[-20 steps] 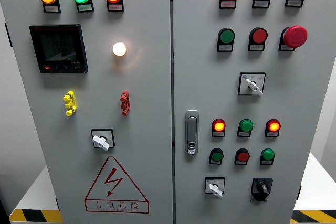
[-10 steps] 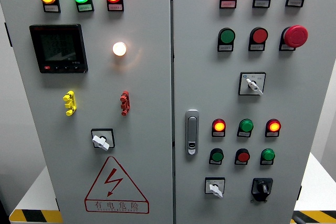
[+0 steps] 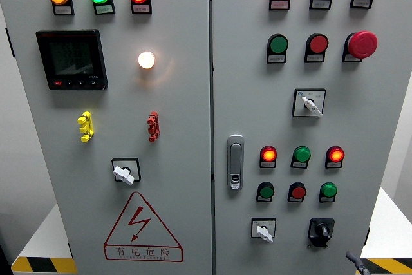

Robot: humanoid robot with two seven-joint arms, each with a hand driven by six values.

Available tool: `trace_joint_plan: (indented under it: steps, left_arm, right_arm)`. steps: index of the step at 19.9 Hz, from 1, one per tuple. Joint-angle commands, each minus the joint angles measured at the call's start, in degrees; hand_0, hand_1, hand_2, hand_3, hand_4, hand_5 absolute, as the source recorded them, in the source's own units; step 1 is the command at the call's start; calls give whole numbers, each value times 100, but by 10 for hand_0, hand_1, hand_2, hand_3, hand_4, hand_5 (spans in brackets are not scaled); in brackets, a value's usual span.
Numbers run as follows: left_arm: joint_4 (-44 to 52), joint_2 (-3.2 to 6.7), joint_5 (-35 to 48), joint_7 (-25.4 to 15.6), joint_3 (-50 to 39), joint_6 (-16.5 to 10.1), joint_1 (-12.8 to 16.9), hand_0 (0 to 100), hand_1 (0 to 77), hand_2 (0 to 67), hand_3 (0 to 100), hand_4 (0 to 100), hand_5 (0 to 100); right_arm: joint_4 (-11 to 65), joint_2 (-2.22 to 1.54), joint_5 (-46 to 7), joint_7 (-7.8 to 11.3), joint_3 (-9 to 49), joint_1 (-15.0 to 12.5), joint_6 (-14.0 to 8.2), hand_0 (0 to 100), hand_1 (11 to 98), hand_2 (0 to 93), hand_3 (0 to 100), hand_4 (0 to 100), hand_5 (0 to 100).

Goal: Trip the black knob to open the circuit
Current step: 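Raise the right hand up toward the black rotary knob at the bottom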

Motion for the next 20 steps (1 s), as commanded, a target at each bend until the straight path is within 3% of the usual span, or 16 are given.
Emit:
trace_joint_plan:
  steps: [1,3,5,6,12,17,20]
  left_arm:
    - [-2,4,0,0,1,0,0,0,34,127,213,67,17]
    - [7,-4,0,0,1,0,0,0,36,127,213,67,17]
    - [7,4,0,0,1,0,0,0,36,127,213,67,17]
    - [7,-4,0,0,1,0,0,0,36,127,213,67,17]
    - [7,4,0,0,-8,0,0,0,36,127,213,67,17]
    - [7,4,0,0,1,0,0,0,34,127,213,67,17]
    - [-2,4,0,0,1,0,0,0,34,127,213,67,17]
  right_arm:
    - [-130,1,1,-13,-34,154,-1,821,583,25,858,888,1000]
    - [-200,79,1,-22,-104,251,-1,823,582,25,858,888,1000]
    - [-262,132,1,-39,-175,339,-1,824,581,24,858,888,1000]
    - [-314,141,1,-31,-192,366,-1,824,581,24,858,888,1000]
    - [-482,159,27,-39,-166,524,-1,826,580,24,858,887,1000]
    - [-517,115,89,-39,-105,533,-1,829,577,24,858,886,1000]
    - [-631,115,115,-39,-105,621,-1,830,574,23,858,884,1000]
